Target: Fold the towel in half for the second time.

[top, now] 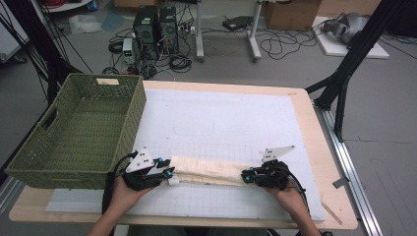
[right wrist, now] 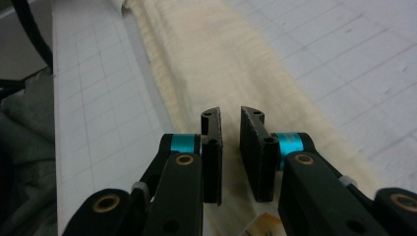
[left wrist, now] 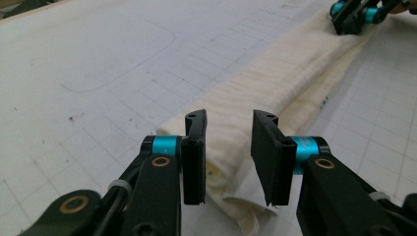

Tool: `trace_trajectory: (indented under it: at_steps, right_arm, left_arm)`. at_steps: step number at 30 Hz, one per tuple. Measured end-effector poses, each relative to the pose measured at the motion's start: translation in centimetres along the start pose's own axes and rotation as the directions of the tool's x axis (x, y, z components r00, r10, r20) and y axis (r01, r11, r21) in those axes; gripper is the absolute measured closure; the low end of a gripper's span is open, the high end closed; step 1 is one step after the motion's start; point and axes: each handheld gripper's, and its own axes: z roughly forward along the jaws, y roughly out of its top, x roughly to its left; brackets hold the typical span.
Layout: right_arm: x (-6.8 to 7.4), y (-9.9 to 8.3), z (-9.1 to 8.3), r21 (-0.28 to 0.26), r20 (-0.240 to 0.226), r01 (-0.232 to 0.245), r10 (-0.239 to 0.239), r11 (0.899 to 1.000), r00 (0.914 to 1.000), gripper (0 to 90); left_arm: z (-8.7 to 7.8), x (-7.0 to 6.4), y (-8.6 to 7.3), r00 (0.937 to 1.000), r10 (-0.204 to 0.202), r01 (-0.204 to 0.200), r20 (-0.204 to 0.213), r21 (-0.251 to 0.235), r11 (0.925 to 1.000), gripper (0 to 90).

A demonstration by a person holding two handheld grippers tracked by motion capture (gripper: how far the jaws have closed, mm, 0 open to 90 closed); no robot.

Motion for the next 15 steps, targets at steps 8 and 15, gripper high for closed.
trace_trajectory:
  at_steps: [8,15]
  right_arm:
    - [0.4,-0.7,-0.4,0.012,0.004,0.031,-0.031,0.999,0.9995,78.0]
    - [0.4,-1.5,-1.6,-0.004,0.045,0.037,-0.037,0.999,0.9983,76.0]
  left_arm:
    - [2.4,0.1,-0.5,0.9996,-0.027,0.026,0.009,0.069,0.9973,71.1]
    - [2.2,0.0,-1.5,0.9988,-0.017,0.011,0.045,0.13,0.9914,71.3]
